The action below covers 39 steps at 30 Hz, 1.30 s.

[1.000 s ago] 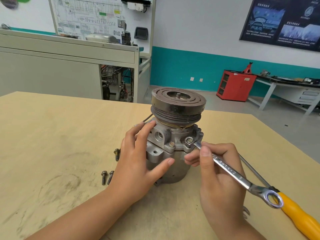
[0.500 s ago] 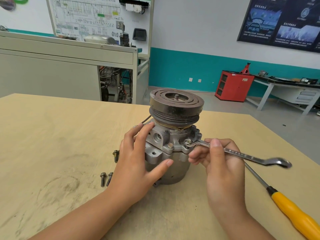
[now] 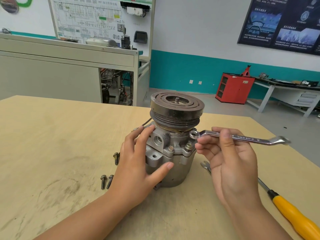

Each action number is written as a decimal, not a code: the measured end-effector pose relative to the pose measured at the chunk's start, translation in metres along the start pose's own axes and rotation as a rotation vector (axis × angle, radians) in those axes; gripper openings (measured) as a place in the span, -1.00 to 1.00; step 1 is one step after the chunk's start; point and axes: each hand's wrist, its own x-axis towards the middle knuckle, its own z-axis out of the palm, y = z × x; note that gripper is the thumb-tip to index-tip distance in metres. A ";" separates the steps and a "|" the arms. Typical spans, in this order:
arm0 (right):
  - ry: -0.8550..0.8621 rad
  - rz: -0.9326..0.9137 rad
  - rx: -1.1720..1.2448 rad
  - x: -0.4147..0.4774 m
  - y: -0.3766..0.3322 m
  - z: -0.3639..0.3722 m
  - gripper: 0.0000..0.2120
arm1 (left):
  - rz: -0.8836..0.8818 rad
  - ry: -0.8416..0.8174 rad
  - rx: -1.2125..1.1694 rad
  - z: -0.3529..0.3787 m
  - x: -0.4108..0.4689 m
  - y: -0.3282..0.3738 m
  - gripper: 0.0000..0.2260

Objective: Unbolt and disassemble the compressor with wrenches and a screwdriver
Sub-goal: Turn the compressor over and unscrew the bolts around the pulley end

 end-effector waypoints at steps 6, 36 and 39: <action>0.024 -0.269 -0.399 -0.021 0.012 0.003 -0.88 | -0.001 -0.002 0.004 0.000 0.000 -0.001 -0.31; 0.056 0.224 -0.135 0.001 0.010 0.000 -0.69 | -0.001 0.000 0.009 0.000 0.001 -0.001 -0.32; 0.077 0.332 0.053 0.008 0.011 -0.002 -0.72 | -0.002 -0.004 0.009 0.000 0.000 -0.001 -0.33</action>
